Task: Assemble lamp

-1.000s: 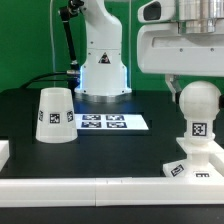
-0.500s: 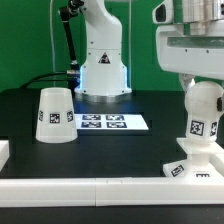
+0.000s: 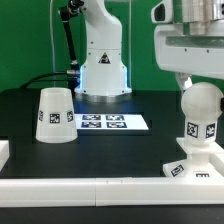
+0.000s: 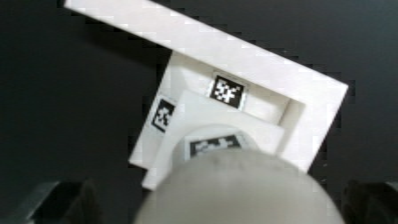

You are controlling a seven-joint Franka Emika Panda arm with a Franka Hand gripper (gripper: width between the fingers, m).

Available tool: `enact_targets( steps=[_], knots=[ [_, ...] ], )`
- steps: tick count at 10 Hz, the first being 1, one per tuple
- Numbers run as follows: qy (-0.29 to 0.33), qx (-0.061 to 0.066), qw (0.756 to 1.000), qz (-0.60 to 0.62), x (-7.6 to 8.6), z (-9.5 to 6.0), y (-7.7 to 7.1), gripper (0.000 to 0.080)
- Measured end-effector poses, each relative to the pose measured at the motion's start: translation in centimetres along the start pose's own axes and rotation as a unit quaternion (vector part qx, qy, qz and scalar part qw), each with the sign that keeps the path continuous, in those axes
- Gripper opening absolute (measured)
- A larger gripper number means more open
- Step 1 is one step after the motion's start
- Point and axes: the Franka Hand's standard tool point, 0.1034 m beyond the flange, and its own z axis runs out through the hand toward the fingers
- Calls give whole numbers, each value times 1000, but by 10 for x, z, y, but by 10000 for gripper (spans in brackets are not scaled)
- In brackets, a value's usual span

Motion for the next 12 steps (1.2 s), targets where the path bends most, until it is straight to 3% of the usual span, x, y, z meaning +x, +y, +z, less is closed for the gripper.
enact_targets(
  steps=[5, 8, 9, 10, 12],
  knots=[
    [2, -4, 979, -202, 1, 0, 0, 698],
    [14, -22, 922, -386, 3, -3, 0, 698],
    [12, -25, 898, -440, 5, -4, -1, 698],
    [12, -24, 891, -454, 8, -5, 1, 698],
    [11, -27, 854, -519, 9, -5, 2, 698]
  ],
)
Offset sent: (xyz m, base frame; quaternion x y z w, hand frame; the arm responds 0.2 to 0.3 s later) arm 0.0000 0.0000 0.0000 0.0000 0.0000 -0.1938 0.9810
